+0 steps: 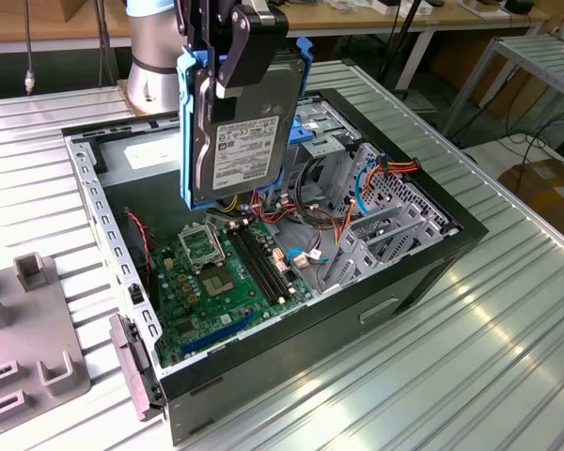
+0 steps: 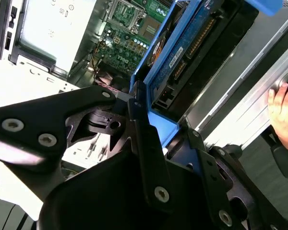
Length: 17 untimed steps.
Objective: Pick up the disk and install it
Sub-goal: 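Insert the disk into the insertion slot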
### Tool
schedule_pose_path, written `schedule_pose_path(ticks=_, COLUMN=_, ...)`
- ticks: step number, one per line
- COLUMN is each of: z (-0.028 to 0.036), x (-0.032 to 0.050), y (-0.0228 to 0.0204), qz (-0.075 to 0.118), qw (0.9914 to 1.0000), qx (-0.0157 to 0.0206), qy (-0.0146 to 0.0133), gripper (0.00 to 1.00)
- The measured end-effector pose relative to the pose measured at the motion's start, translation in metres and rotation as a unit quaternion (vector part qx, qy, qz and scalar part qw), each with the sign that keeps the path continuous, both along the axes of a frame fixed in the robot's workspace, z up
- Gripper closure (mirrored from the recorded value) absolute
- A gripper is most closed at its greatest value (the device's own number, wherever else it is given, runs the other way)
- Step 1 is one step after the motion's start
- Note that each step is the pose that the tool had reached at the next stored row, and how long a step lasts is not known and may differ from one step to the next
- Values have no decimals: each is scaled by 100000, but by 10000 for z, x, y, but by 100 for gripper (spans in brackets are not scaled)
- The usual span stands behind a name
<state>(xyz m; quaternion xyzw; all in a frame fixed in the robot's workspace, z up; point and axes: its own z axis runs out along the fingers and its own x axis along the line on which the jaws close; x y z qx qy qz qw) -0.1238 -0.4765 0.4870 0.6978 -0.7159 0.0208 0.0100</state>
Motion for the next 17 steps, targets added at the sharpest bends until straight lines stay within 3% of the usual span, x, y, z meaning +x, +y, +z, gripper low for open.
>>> schedule_pose_path(ticks=9, z=-2, x=13, y=-111, qz=2, qw=100000, qx=7, qy=-3, gripper=63)
schedule_pose_path(ticks=17, z=-6, x=153, y=-123, qz=1, qw=100000, qx=-14, qy=-2, gripper=63)
